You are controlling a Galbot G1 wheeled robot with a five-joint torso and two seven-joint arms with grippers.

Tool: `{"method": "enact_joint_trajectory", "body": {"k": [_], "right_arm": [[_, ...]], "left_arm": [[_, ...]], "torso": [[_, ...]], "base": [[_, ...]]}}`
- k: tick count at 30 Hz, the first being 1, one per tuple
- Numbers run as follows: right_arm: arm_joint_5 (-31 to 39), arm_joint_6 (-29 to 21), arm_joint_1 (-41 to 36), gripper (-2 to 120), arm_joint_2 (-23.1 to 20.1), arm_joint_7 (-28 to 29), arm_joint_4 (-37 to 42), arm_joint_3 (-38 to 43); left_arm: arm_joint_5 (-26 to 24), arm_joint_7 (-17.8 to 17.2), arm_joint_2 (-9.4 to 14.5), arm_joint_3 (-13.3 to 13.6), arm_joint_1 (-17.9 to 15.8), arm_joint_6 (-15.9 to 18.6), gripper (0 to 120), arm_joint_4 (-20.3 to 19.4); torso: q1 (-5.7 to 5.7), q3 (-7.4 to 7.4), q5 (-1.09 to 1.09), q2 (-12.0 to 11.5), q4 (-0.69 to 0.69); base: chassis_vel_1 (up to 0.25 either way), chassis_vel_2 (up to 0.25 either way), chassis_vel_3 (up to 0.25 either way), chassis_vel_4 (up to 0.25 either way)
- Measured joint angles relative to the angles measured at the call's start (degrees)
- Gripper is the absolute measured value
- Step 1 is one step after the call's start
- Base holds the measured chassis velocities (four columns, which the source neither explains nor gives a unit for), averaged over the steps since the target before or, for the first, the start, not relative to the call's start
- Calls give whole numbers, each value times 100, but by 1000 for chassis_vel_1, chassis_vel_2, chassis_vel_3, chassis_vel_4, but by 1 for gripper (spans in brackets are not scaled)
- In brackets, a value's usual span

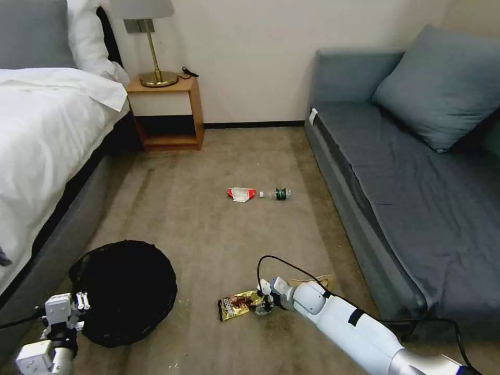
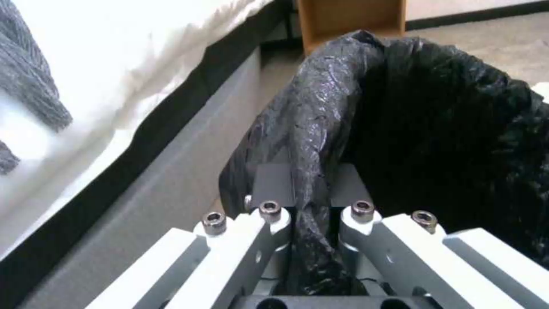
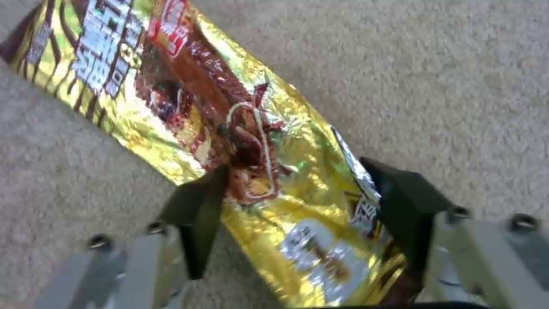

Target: Pick up the trash bin, then pick up the garbage on the floor and place it into the trash bin.

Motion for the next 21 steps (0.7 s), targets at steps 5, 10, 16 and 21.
{"method": "enact_joint_trajectory", "body": {"k": [5, 10, 16, 21], "right_arm": [[-6, 11, 5, 42, -6, -14, 15, 8], [-34, 29, -13, 26, -21, -38, 47, 48], [-37, 33, -55, 4, -25, -37, 126, 166], [-15, 36, -156, 0, -75, -37, 294, 292]], "left_arm": [[0, 0, -14, 7, -12, -42, 6, 47], [-4, 0, 24, -6, -17, -62, 6, 67], [-1, -1, 16, 14, -32, -62, 6, 67], [19, 0, 6, 37, -27, -66, 6, 67]], "torso": [[0, 0, 0, 0, 1], [0, 1, 0, 0, 0], [0, 1, 0, 0, 0], [0, 0, 0, 0, 0]], "base": [[0, 0, 0, 0], [0, 0, 0, 0], [0, 0, 0, 0], [0, 0, 0, 0]]}}
